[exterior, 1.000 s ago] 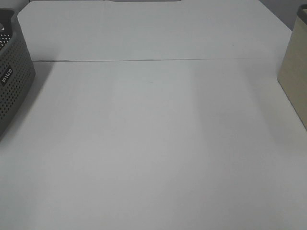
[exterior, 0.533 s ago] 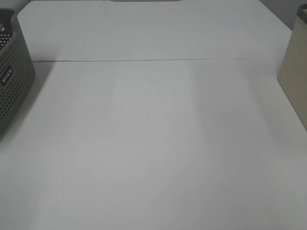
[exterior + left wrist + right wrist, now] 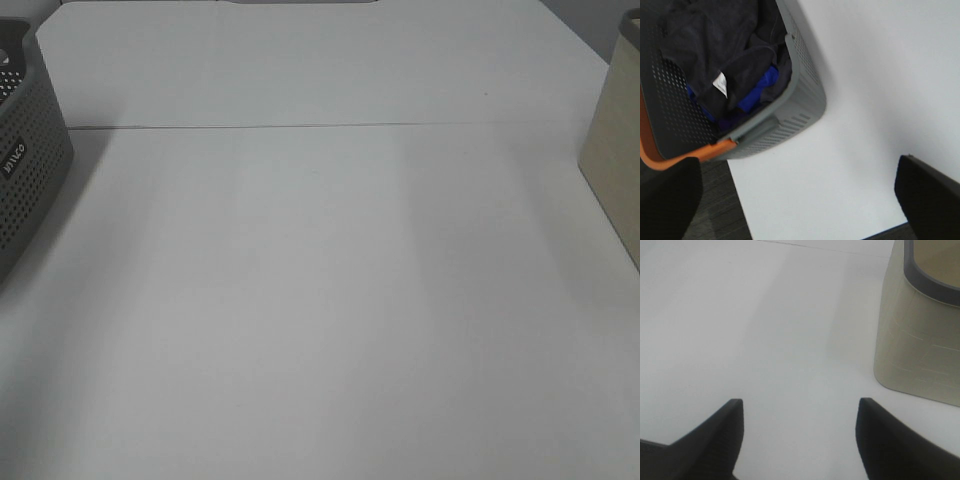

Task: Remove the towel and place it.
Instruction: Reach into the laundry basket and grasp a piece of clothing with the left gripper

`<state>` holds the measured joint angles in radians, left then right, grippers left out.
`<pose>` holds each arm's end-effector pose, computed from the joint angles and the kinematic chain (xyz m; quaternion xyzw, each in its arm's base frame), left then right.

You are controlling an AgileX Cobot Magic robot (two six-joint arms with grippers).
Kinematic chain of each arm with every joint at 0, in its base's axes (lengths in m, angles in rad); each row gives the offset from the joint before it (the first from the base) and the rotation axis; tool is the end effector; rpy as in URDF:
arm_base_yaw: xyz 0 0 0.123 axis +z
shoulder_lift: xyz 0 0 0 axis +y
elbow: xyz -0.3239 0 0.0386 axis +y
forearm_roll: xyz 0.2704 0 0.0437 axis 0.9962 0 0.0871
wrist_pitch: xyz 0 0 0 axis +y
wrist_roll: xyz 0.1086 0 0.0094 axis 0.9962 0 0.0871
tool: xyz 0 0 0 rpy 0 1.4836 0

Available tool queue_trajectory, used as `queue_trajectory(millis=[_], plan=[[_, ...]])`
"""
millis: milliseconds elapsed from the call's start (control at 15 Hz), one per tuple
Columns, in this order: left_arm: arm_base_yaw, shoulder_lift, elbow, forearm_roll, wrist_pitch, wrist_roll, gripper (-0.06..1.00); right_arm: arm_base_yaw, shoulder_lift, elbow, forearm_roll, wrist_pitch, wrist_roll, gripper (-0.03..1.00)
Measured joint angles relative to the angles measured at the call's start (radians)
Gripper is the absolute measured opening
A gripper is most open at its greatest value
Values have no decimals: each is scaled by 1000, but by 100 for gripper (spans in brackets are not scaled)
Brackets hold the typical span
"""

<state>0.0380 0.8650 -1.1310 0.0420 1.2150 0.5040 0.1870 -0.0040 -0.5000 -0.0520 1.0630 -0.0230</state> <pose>0.1393 0.0096 0.4251 0.2165 0.9123 0.1131 0.3288 -0.0103 -0.0070 0.2796 -0.0883 0.8479 0.0169 0.5225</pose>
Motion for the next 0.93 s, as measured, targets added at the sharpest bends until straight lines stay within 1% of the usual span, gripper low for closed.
queue_trajectory(millis=[200, 267, 333, 467, 533, 667, 800, 933], plan=[[0, 295, -235, 9, 0, 205, 99, 0, 0, 0, 0, 0, 0, 64], [4, 385, -318, 11, 0, 260, 99, 0, 0, 0, 0, 0, 0, 64], [11, 423, -349, 13, -1, 280, 99, 0, 0, 0, 0, 0, 0, 64], [71, 589, -474, 27, -3, 338, 99, 0, 0, 0, 0, 0, 0, 64], [156, 707, -522, 32, -4, 384, 99, 0, 0, 0, 0, 0, 0, 64], [235, 821, -526, 29, -4, 428, 99, 0, 0, 0, 0, 0, 0, 64], [274, 895, -526, 27, -5, 436, 99, 0, 0, 0, 0, 0, 0, 64], [294, 980, -526, 25, -6, 469, 99, 0, 0, 0, 0, 0, 0, 64]])
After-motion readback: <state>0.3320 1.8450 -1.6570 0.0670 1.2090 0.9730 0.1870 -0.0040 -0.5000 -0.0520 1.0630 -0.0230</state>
